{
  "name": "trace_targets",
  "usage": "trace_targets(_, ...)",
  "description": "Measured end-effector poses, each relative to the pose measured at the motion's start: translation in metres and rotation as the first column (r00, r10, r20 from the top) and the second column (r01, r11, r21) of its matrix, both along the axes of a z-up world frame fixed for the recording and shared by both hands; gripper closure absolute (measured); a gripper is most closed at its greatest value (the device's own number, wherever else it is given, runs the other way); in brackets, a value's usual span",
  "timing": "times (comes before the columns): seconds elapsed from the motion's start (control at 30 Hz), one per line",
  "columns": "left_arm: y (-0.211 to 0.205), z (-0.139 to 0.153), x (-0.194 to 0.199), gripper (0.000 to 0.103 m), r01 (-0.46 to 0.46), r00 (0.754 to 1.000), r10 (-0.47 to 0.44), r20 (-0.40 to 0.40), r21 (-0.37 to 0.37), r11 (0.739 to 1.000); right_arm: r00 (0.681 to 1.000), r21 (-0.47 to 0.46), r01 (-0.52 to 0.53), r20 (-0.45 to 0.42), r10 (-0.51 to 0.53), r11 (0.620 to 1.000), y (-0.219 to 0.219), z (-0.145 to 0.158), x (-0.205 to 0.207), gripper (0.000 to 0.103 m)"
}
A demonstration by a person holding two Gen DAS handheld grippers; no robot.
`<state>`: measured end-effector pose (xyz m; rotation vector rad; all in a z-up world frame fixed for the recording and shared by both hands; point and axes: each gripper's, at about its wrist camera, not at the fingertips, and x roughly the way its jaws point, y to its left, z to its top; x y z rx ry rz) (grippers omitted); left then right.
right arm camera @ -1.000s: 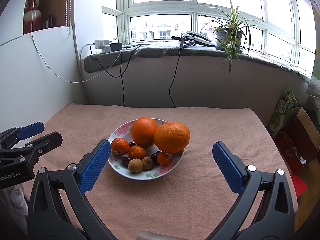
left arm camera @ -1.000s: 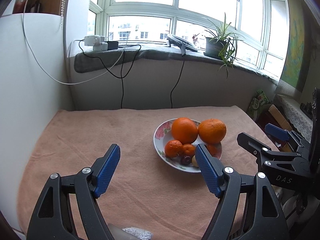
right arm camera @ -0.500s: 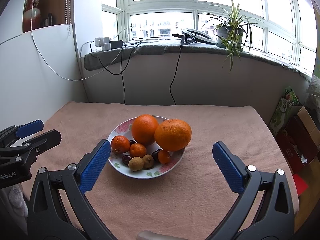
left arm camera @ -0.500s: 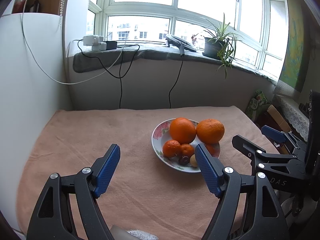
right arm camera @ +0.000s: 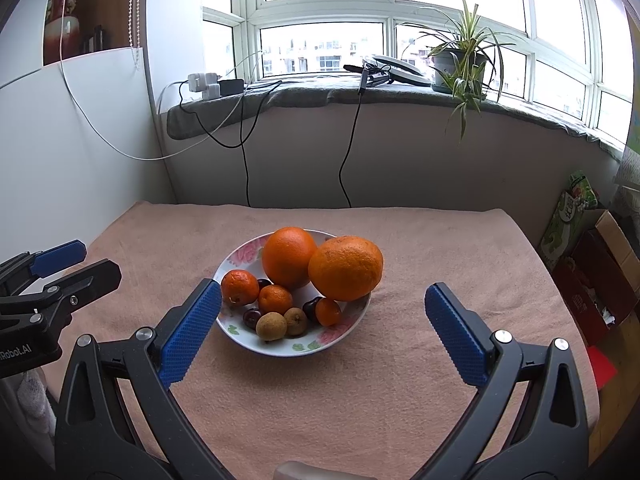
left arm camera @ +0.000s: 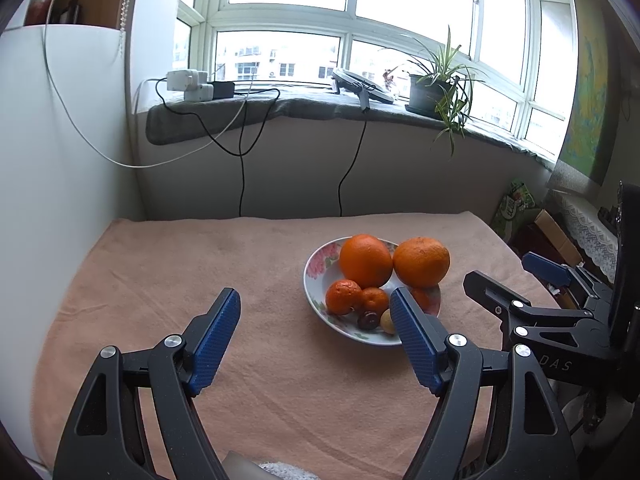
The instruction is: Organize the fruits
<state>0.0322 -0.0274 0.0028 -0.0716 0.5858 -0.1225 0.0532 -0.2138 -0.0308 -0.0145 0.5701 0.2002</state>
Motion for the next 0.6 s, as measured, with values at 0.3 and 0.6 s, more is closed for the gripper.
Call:
trace_targets(0.3, -0.0005, -0.0004, 0.0003, 0.026, -0.002, 1.000, 0.002, 0.001, -0.002, 1.000, 1.000, 0.000, 0.000, -0.005, 0.000, 1.000, 0.0007, -0.0016, 0.0006, 0.000)
trace_targets(0.6, -0.0029, -0.0012, 0.0000, 0.026, 0.005, 1.000, -0.005, 0.003, 0.006, 1.000, 1.000, 0.000, -0.001, -0.012, 0.001, 1.000, -0.0001, -0.0035, 0.0016, 0.000)
